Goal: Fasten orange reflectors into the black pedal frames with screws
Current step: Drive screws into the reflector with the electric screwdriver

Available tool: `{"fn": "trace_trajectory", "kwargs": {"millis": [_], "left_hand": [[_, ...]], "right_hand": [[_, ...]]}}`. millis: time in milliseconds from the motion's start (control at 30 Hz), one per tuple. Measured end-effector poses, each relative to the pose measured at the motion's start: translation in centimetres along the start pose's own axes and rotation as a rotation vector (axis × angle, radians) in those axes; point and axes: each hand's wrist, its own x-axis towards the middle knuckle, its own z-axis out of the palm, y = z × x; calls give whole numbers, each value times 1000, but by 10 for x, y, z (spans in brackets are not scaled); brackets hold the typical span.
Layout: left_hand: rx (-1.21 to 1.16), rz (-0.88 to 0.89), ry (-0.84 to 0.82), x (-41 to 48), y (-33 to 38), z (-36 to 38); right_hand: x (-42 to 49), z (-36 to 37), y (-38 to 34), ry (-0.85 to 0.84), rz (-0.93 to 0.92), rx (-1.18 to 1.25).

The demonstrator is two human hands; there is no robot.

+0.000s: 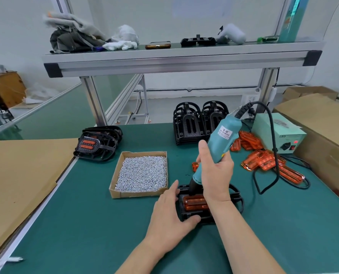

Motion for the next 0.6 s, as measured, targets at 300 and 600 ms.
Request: {"fn": "trace_trajectory", "kwargs": {"millis": [300,600], "left_hand": [[132,89,25,-1,-1,-1],[166,197,-8,-7,-1,3]], "right_hand": [[54,-47,-21,181,192,137],[79,-125,10,172,571,-180]]}}
